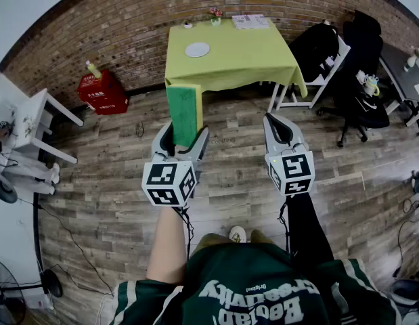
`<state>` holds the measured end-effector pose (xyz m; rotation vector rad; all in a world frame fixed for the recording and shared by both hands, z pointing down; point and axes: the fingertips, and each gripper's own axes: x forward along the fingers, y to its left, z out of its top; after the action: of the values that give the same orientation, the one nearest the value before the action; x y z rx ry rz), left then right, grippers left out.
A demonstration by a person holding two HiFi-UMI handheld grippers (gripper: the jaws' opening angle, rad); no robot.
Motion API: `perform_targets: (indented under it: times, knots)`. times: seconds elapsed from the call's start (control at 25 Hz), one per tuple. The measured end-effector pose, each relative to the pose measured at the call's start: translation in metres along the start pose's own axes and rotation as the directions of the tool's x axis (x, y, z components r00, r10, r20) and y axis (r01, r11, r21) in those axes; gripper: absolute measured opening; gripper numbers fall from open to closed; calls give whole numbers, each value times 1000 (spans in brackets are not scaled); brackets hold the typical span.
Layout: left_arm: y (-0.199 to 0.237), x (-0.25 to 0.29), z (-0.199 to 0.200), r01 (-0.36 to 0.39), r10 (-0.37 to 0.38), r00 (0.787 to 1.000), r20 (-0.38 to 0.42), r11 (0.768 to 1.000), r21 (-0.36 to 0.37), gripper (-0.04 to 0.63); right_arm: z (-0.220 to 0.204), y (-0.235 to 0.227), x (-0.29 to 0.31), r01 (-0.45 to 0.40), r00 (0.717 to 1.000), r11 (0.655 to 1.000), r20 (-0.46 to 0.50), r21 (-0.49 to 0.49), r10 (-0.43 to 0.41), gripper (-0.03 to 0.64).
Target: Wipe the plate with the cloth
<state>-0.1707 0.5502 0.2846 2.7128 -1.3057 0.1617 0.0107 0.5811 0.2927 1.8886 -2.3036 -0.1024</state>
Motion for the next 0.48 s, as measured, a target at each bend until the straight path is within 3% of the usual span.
perform_targets:
  times: [0.48]
  knots:
    - [-4, -2, 10, -31, 29, 999, 43, 999, 40, 347, -3, -1, 5, -14, 1000, 999, 6, 30, 14, 12]
